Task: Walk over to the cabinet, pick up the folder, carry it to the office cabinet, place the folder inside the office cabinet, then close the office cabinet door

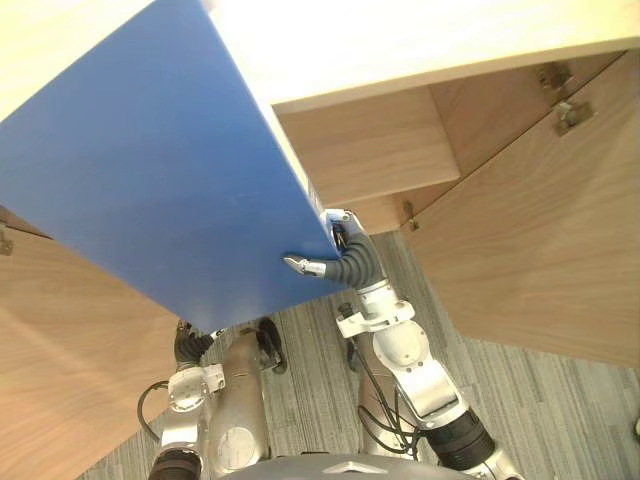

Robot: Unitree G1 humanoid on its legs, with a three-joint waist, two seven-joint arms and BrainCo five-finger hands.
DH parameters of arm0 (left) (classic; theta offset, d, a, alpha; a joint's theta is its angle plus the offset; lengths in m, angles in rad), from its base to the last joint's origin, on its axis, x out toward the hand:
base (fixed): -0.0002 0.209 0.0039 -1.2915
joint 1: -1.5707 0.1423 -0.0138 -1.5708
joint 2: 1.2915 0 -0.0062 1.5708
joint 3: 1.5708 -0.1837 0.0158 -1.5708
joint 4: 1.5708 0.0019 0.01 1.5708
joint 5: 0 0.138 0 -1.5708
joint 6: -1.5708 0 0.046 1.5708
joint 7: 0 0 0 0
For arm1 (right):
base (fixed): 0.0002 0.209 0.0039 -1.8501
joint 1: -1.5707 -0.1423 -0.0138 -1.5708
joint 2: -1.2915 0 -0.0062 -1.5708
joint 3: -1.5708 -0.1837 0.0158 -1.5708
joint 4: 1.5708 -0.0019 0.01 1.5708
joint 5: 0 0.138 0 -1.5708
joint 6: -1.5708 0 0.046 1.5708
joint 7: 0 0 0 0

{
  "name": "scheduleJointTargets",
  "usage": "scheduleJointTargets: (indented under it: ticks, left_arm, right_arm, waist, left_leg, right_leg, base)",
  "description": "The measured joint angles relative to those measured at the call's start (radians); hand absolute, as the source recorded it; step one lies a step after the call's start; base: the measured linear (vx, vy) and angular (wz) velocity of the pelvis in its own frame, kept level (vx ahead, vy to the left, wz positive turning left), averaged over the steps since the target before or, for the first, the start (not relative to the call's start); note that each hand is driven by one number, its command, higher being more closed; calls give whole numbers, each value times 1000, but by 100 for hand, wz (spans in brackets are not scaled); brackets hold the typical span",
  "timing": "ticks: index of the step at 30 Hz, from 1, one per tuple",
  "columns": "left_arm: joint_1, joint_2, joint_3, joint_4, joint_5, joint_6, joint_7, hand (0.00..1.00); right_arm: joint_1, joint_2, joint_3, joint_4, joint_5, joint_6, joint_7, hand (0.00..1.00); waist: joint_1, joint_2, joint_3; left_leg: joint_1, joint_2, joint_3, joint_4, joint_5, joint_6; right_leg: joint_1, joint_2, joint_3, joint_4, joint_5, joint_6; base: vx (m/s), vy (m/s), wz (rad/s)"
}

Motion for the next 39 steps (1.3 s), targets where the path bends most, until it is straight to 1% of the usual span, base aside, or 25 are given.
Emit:
scheduleJointTargets:
  ticks: [1, 2, 4, 5, 6, 8, 9, 10, 13, 14, 15, 16, 17, 18, 21, 23, 26, 30, 33, 35, 36, 37, 39]
  left_arm:
    - [-2, -6, 7, -1, 0, 0, 3, 0]
    - [-2, -8, 8, -2, 0, 0, 3, 0]
    - [-11, -24, 8, -3, -1, 1, 6, 0]
    - [-13, -27, 8, -4, -1, 1, 6, 0]
    - [-16, -33, 7, -13, -1, 1, 8, 0]
    - [-23, -36, 7, -50, -1, 0, 8, 0]
    - [-36, -36, 7, -62, -1, 0, 12, 0]
    - [-45, -36, 8, -78, -1, -1, 17, 0]
    - [-60, -35, 5, -95, -1, 2, 21, 0]
    - [-42, -38, -8, -179, 0, 14, 21, 0]
    - [-12, -37, -35, -295, 0, 15, 21, 0]
    - [-1, -38, -44, -347, 1, 15, 18, 0]
    - [54, -43, -35, -528, 16, -2, 0, 0]
    - [64, -43, -27, -552, 23, -6, -2, 0]
    - [75, -52, -24, -552, 39, -6, -6, 0]
    - [76, -59, -25, -553, 39, -6, -16, 0]
    - [76, -67, -30, -578, 41, -6, -24, 0]
    - [75, -66, -29, -623, 60, -10, -24, 0]
    - [75, -66, -29, -622, 60, -10, -24, 0]
    - [75, -66, -29, -623, 60, -10, -24, 0]
    - [75, -66, -29, -623, 59, -10, -26, 0]
    - [75, -66, -29, -623, 59, -10, -27, 0]
    - [76, -66, -29, -623, 57, -9, -37, 0]
  right_arm:
    - [-19, 1, 0, -27, -16, 0, -21, 100]
    - [-23, 1, -1, -30, -17, 0, -24, 100]
    - [-56, 2, -2, -54, -33, 0, -52, 100]
    - [-61, 2, -2, -58, -39, -1, -54, 100]
    - [-77, 8, -1, -59, -56, -3, -64, 100]
    - [-94, 10, -2, -60, -79, -7, -81, 100]
    - [-105, 10, -2, -60, -89, -7, -91, 100]
    - [-116, 12, -6, -60, -98, -7, -96, 100]
    - [-135, 11, -12, -60, -138, -7, -98, 100]
    - [-136, 10, -22, -60, -159, -7, -108, 100]
    - [-130, 10, -37, -60, -174, -6, -117, 100]
    - [-127, 10, -49, -60, -182, -6, -120, 100]
    - [-124, 8, -107, -60, -217, -6, -133, 100]
    - [-120, 7, -135, -60, -230, -5, -139, 100]
    - [-105, 8, -199, -49, -233, 45, -171, 100]
    - [-101, 8, -222, -46, -233, 60, -184, 100]
    - [-103, 8, -248, -8, -236, 62, -205, 100]
    - [-101, 8, -257, 27, -238, 78, -208, 100]
    - [-100, 8, -282, 27, -223, 79, -206, 100]
    - [-101, 10, -294, 27, -164, 78, -200, 100]
    - [-102, 10, -298, 26, -90, 77, -187, 100]
    - [-102, 11, -298, 26, -66, 76, -178, 100]
    - [-105, 35, -323, 26, 41, 71, -149, 100]
  waist:
    - [2, 1, 0]
    - [2, 1, 0]
    - [13, 12, 7]
    - [14, 14, 10]
    - [15, 18, 13]
    - [19, 25, 28]
    - [23, 33, 39]
    - [25, 37, 56]
    - [30, 41, 89]
    - [28, 43, 107]
    - [31, 46, 118]
    - [37, 48, 125]
    - [49, 58, 152]
    - [54, 62, 155]
    - [69, 62, 155]
    - [66, 62, 155]
    - [64, 62, 155]
    - [66, 62, 155]
    - [67, 63, 155]
    - [66, 63, 155]
    - [66, 63, 155]
    - [66, 63, 155]
    - [69, 63, 154]
  left_leg:
    - [-35, 11, 1, 43, -16, 2]
    - [-42, 13, 1, 52, -19, 2]
    - [-86, 34, -2, 120, -46, 7]
    - [-92, 36, -3, 130, -50, 8]
    - [-118, 39, -7, 165, -61, 14]
    - [-157, 42, -20, 215, -76, 13]
    - [-190, 44, -30, 248, -87, 13]
    - [-216, 49, -33, 277, -98, 6]
    - [-274, 60, -40, 329, -117, -1]
    - [-305, 63, -50, 352, -119, -1]
    - [-336, 63, -63, 373, -119, -1]
    - [-346, 63, -65, 380, -119, -1]
    - [-387, 62, -79, 404, -120, -1]
    - [-404, 57, -81, 407, -119, -2]
    - [-425, 56, -84, 411, -117, -4]
    - [-435, 56, -92, 417, -113, 2]
    - [-437, 55, -96, 424, -114, 2]
    - [-450, 53, -115, 429, -116, -3]
    - [-454, 53, -120, 429, -115, -6]
    - [-457, 51, -124, 428, -114, -7]
    - [-461, 48, -129, 428, -113, -9]
    - [-463, 48, -132, 428, -112, -10]
    - [-467, 46, -141, 427, -110, -13]
  right_leg:
    - [-42, 2, 5, 47, -16, 1]
    - [-49, 3, 6, 56, -18, 4]
    - [-99, 11, 13, 124, -44, 4]
    - [-107, 11, 14, 136, -49, 4]
    - [-137, 11, 17, 180, -68, 4]
    - [-176, 9, 18, 238, -92, 4]
    - [-207, 8, 18, 275, -105, 4]
    - [-237, 9, 20, 309, -117, 2]
    - [-300, 13, 25, 366, -133, -2]
    - [-326, 14, 23, 391, -139, -3]
    - [-353, 13, 21, 414, -146, -4]
    - [-363, 12, 21, 424, -148, -4]
    - [-398, 11, 18, 454, -157, -8]
    - [-416, 8, 18, 462, -160, -8]
    - [-438, 7, 16, 474, -163, -13]
    - [-444, 7, 10, 478, -166, -16]
    - [-445, 5, 9, 490, -179, -16]
    - [-447, 3, -7, 500, -189, -25]
    - [-448, -1, -14, 503, -193, -31]
    - [-448, -2, -17, 503, -194, -32]
    - [-449, -3, -21, 503, -195, -33]
    - [-449, -3, -24, 502, -195, -33]
    - [-447, -5, -33, 502, -198, -37]
  base:
    - [-21, 1, -9]
    - [-9, -7, -10]
    - [2, -9, -11]
    - [1, -21, -5]
    - [-6, -38, 4]
    - [-21, -43, 10]
    - [-63, -56, 9]
    - [-80, -68, 6]
    - [-85, -56, -1]
    - [-101, -65, 11]
    - [-94, -69, 13]
    - [-127, -116, 19]
    - [-110, -113, 17]
    - [-112, -128, 18]
    - [-30, -67, 5]
    - [-5, -46, 1]
    - [-7, -46, 6]
    - [-31, -57, 8]
    - [-39, -51, 5]
    - [-16, -17, 3]
    - [-27, -28, 5]
    - [-33, -34, 8]
    - [-26, -30, 7]
